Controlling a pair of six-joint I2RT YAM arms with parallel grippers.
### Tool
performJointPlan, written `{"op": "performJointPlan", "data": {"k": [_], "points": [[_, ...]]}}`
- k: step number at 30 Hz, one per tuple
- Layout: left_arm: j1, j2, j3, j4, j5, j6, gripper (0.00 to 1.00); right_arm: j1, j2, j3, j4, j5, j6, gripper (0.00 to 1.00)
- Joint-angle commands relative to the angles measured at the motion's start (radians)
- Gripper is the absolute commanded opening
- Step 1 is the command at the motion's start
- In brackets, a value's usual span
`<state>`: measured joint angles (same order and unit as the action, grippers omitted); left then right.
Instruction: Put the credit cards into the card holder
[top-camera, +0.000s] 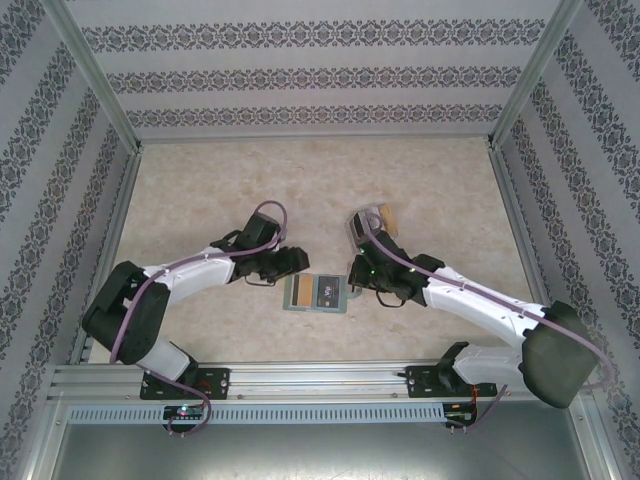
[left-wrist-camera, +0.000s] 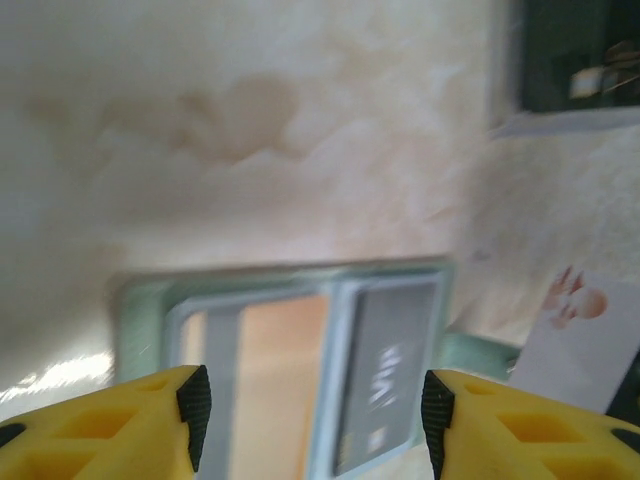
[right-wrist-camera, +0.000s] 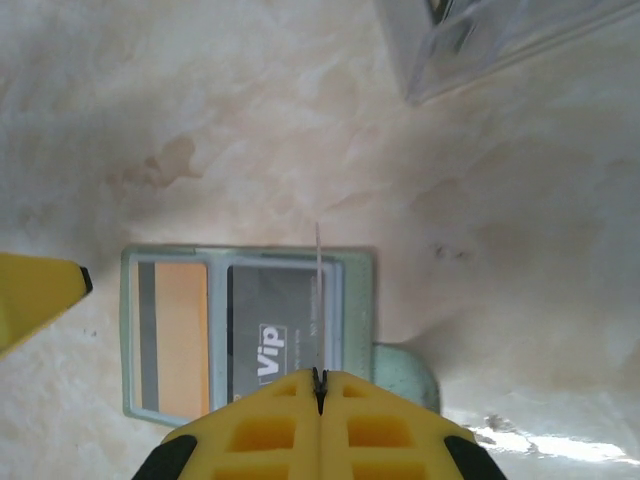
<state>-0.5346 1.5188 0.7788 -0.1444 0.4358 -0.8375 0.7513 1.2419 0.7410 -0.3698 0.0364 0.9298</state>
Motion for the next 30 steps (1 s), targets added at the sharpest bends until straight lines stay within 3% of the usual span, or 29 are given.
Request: {"op": "performJointPlan", "data": {"k": [1, 14, 30], "points": [[0.007, -0.039, -0.034, -0.014, -0.019, 0.015, 0.60, 0.023, 0.042, -0.012, 0.057, 0.040, 0.060, 0.00], [0.006, 0.003, -0.064, 0.006, 0.010, 0.012, 0.58, 0.049, 0.141, -0.031, 0.094, 0.046, 0.081, 0.00], [0.006, 0.049, -0.079, 0.022, 0.022, 0.015, 0.54, 0.048, 0.085, -0.028, 0.069, 0.055, 0.060, 0.00]]}}
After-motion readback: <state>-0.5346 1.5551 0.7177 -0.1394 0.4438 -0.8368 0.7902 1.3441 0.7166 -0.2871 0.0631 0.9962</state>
